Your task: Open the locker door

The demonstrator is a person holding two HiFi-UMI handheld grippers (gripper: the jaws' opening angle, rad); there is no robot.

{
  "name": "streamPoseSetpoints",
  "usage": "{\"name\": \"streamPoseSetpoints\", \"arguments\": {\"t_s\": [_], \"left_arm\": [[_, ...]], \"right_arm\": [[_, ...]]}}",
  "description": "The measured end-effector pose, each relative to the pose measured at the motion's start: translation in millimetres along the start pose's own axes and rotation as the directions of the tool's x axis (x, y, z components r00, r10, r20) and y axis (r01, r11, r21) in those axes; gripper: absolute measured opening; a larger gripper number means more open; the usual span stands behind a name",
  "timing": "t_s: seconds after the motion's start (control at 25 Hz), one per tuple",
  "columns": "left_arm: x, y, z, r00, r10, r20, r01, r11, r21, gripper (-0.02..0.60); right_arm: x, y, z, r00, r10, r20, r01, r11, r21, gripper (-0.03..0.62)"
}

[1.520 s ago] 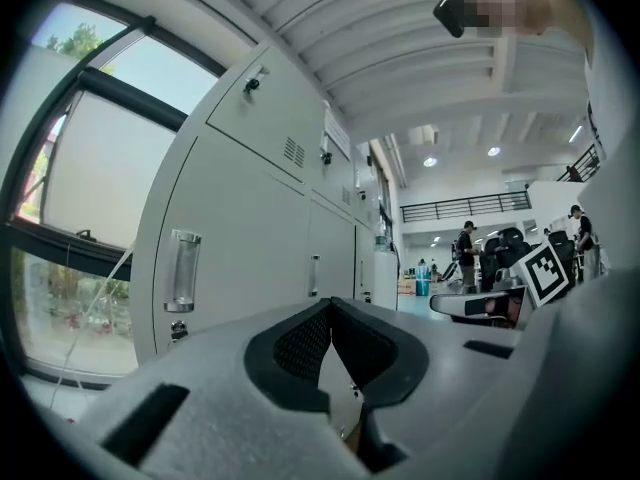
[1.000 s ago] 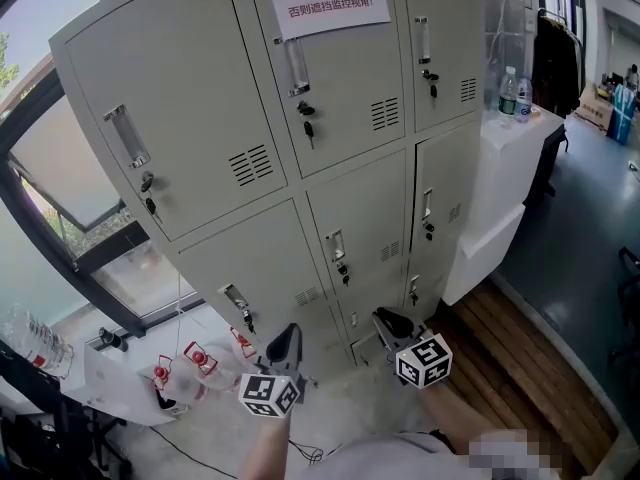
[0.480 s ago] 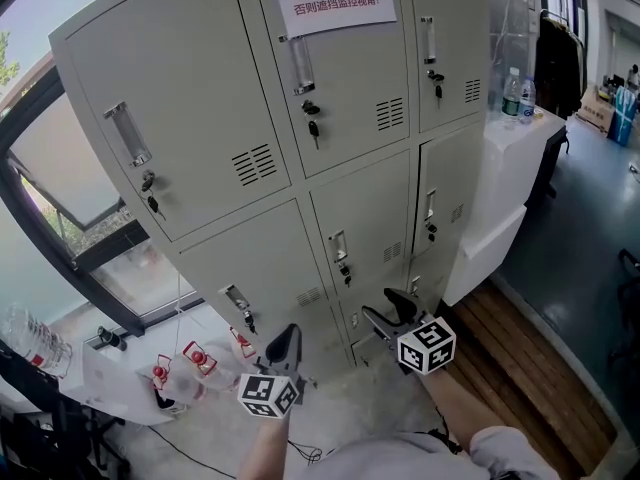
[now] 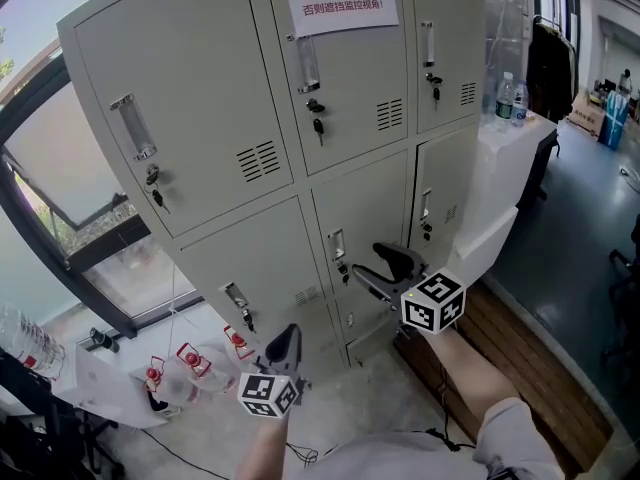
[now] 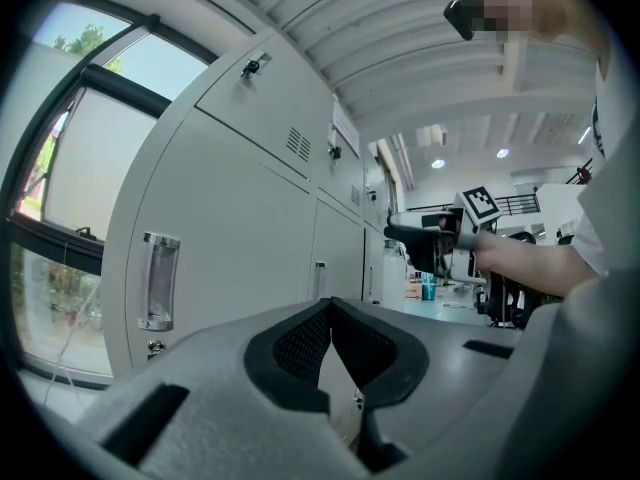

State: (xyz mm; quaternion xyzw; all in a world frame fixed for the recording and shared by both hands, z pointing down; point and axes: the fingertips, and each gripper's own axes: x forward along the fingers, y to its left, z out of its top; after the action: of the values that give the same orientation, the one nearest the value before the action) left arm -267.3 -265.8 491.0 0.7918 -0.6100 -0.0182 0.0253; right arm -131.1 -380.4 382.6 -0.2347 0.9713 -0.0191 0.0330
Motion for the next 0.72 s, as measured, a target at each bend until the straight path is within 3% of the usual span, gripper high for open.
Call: {"name": "streamPoseSetpoints", "arguments": {"t_s": [0.32, 0.72], "left_arm": [[-13, -2, 3, 1.0, -0.011, 0.015, 0.011, 1.0, -0.015, 0.009], [-15, 4, -1, 1.0, -0.007, 0.002, 0.008, 1.0, -0.013, 0.009]], "right_arm": [[27, 4, 95, 0.99, 0.136, 0.038, -0.135, 0.99, -0.045, 0.238], [56, -3, 177, 0.965, 0.253, 0.064, -0.248, 0.966, -0.071, 0.238]]}}
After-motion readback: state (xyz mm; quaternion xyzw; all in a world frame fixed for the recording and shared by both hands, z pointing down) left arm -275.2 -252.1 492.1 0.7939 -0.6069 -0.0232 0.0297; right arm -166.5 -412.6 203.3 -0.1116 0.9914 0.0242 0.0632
